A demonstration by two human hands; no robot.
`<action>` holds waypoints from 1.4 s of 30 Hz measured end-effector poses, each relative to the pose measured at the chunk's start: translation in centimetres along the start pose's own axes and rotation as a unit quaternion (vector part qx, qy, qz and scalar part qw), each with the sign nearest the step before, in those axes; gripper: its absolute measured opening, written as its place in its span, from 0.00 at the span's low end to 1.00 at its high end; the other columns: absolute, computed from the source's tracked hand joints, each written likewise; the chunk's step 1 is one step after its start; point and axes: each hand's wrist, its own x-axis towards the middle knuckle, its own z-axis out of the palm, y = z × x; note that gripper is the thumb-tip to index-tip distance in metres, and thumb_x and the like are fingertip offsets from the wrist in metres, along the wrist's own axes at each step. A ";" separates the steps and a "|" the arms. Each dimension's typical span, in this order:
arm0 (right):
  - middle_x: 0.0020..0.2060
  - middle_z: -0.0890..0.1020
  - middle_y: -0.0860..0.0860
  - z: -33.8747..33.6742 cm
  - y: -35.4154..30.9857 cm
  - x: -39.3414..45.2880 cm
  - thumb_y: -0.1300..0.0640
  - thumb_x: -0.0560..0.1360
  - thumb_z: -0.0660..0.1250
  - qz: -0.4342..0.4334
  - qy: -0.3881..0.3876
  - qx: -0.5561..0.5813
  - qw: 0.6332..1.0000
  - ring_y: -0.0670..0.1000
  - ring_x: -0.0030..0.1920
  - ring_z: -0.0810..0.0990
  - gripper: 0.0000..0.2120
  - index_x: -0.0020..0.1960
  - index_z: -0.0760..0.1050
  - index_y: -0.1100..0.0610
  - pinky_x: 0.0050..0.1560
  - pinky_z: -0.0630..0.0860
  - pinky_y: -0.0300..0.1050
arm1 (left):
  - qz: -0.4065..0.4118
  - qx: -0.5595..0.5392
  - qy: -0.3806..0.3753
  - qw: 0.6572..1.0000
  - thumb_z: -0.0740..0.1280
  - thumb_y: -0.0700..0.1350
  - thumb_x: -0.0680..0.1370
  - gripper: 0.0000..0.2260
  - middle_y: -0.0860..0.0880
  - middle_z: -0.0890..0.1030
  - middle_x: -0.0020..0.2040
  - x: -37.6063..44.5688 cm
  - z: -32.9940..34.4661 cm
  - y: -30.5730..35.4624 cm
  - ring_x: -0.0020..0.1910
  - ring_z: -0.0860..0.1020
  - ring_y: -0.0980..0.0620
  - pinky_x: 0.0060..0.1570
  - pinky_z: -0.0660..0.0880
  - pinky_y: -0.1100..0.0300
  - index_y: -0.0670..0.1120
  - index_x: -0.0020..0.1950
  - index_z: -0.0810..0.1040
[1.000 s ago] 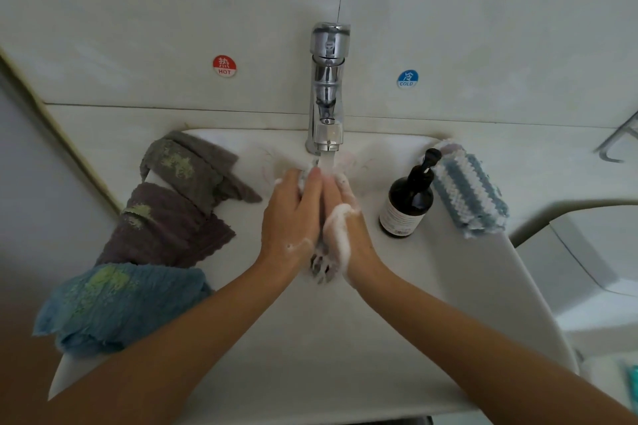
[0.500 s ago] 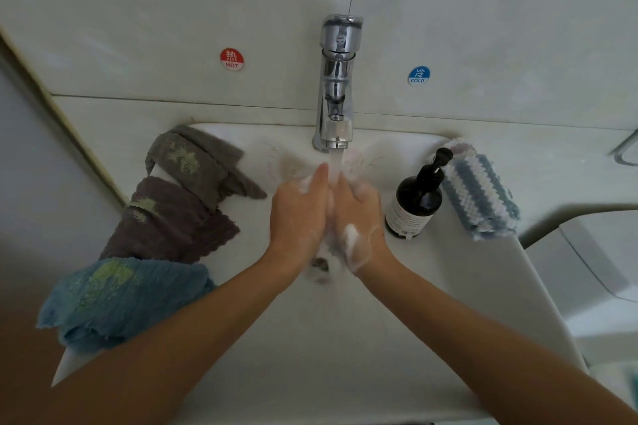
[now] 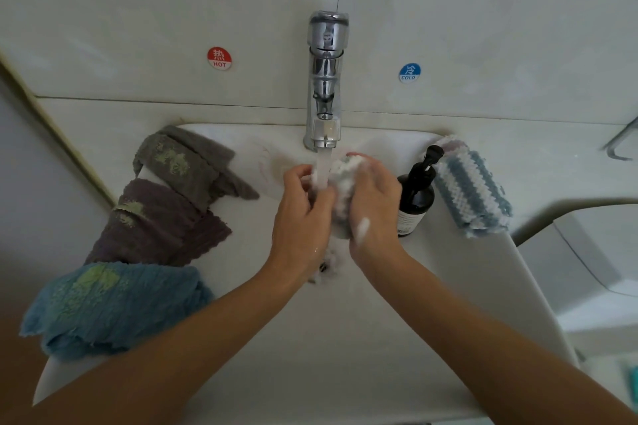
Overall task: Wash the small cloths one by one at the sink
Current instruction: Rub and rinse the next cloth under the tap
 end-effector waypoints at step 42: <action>0.27 0.69 0.53 0.2 0.0 -1.5 0.51 0.82 0.58 -0.103 -0.069 -0.087 0.989 0.53 0.30 0.69 0.20 0.32 0.69 0.55 0.33 0.68 0.49 | 0.086 0.058 0.081 0.991 0.56 0.66 0.74 0.19 0.47 0.77 0.32 -0.6 0.1 -0.3 0.32 0.79 0.50 0.37 0.79 0.44 0.50 0.46 0.72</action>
